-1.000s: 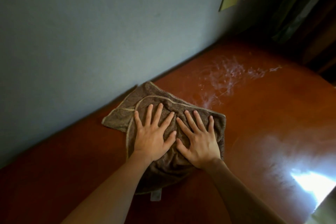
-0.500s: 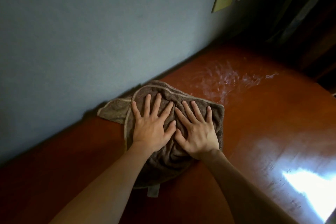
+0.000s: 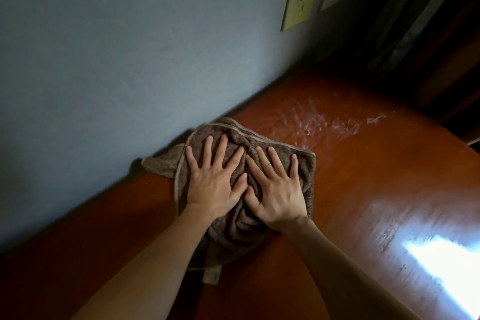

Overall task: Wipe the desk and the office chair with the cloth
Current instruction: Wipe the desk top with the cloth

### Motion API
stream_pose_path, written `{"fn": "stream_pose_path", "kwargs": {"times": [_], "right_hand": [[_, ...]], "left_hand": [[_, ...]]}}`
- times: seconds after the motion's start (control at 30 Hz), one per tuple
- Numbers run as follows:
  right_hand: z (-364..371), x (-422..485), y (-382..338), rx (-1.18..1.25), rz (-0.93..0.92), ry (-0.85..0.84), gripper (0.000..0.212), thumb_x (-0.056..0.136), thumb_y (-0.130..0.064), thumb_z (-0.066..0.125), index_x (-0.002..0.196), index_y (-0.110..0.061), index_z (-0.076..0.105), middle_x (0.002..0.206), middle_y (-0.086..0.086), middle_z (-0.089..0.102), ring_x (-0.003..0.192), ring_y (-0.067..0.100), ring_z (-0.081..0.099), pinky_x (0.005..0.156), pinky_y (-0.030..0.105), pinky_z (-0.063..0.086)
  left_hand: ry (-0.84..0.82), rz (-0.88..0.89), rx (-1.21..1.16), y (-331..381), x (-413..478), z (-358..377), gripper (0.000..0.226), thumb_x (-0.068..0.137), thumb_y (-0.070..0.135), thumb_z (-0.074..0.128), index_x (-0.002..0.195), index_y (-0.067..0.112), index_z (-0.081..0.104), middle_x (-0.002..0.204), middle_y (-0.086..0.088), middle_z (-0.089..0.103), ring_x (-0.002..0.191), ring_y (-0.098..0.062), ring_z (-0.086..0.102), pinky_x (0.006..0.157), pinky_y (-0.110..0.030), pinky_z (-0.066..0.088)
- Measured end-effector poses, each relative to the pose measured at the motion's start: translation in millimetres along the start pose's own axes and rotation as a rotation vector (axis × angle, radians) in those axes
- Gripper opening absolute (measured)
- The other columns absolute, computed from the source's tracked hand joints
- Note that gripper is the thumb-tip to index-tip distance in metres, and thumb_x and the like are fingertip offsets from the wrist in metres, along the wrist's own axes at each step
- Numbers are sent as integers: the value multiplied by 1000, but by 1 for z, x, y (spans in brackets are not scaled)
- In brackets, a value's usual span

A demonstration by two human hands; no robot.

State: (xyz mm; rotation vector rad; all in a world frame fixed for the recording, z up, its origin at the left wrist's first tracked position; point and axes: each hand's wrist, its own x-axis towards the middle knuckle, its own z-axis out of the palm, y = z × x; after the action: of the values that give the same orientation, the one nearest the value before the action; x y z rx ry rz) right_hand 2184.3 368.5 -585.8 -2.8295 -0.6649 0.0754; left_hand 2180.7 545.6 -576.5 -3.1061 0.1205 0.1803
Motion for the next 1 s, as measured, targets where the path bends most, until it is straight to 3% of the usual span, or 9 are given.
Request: {"fn": "stream_pose_path", "kwargs": {"times": [0.13,0.43,1.0], "right_hand": [[-3,5,18,-12,-1,-9,70,96,-59,30,159,-29,26,167,-1,15,156,24,3,119,67,2],[-13,20,67,-35,17,2,71,97,-61,32,159,-30,23,168,-1,14,156,24,2,119,67,3],[-32,47,152,-31,86,36,71,96,-62,28,159,-31,24,167,-2,16,156,23,4,119,66,2]], "left_hand": [[23,23,-16,7,17,1,69,93,66,17,156,40,24,169,-6,9,154,-36,-1,113,-74,0],[30,71,-18,36,60,0,70,93,67,10,157,42,13,169,-4,1,154,-35,-8,113,-73,-2],[58,136,-6,97,143,-8,71,91,68,6,157,44,13,169,-3,-1,154,-34,-8,113,-72,-4]]}}
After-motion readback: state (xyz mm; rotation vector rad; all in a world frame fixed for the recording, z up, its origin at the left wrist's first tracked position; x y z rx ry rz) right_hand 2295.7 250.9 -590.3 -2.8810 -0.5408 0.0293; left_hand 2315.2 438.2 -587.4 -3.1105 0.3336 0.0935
